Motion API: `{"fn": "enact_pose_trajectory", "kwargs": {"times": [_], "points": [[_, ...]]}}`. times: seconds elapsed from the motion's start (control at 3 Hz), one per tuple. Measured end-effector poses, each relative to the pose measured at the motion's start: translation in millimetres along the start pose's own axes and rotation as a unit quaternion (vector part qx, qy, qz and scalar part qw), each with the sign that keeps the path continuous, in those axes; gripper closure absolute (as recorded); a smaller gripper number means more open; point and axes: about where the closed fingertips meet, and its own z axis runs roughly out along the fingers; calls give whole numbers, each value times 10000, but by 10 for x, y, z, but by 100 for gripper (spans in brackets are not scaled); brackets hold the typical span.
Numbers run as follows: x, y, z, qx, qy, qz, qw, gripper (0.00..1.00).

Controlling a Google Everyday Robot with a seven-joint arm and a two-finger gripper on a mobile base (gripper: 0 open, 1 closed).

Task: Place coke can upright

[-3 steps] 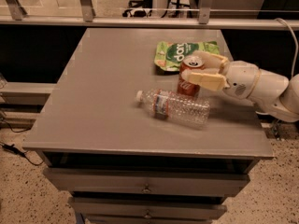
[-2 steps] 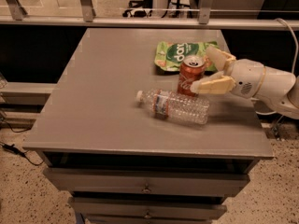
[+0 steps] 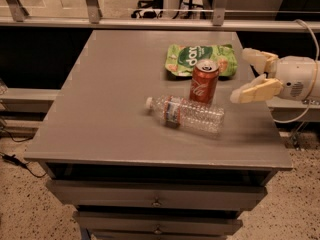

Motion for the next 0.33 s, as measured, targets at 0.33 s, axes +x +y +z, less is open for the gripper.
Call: {"fn": "enact_pose_trajectory", "kwargs": {"times": [0.33], "points": [[2,27,11,-54,32,-4,10000,0]]}}
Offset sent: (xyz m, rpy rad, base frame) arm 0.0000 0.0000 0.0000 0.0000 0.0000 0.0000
